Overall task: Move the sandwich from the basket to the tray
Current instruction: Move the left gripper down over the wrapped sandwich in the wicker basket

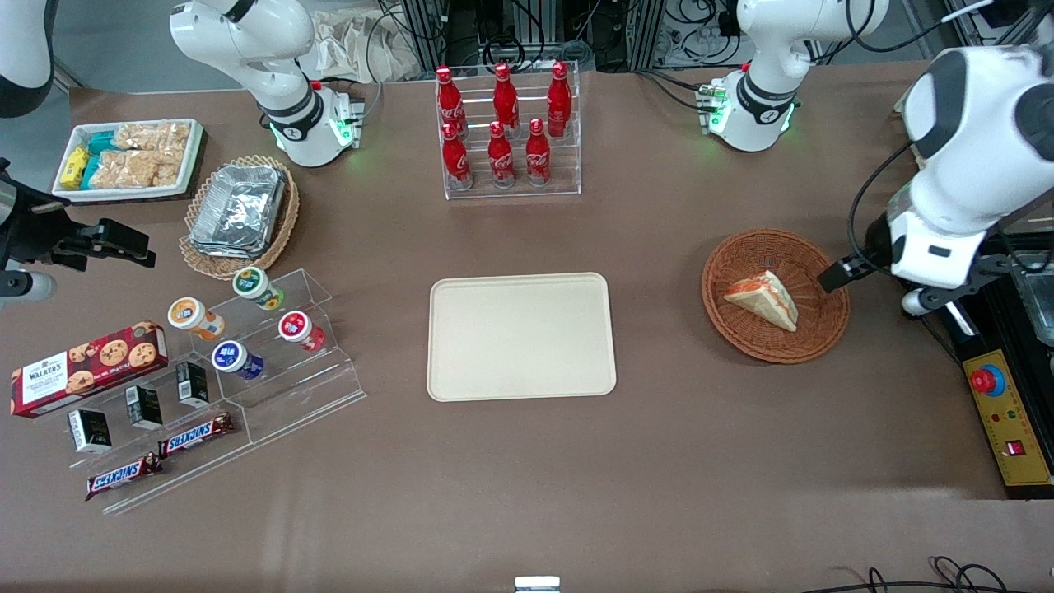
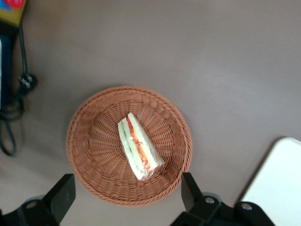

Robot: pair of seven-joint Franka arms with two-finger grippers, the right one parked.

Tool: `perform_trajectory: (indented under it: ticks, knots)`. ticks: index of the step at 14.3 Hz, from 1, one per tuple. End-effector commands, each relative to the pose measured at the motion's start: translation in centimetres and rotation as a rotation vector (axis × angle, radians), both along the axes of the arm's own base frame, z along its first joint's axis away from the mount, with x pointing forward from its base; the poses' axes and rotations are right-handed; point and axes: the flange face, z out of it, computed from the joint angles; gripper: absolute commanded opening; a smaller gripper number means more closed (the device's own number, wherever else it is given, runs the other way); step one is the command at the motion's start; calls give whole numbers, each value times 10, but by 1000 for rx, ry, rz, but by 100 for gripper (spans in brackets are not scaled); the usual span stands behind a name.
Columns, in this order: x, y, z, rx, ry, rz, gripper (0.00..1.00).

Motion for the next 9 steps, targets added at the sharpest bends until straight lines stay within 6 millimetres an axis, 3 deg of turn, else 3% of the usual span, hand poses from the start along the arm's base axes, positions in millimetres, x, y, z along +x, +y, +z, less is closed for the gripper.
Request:
perform_trajectory:
  ticks: [1, 7, 9]
  knots:
    - [-24, 2, -44, 13, -22, 149, 100]
    - [-8, -2, -120, 27, 6, 398, 100]
    - [-13, -2, -138, 34, 26, 430, 100]
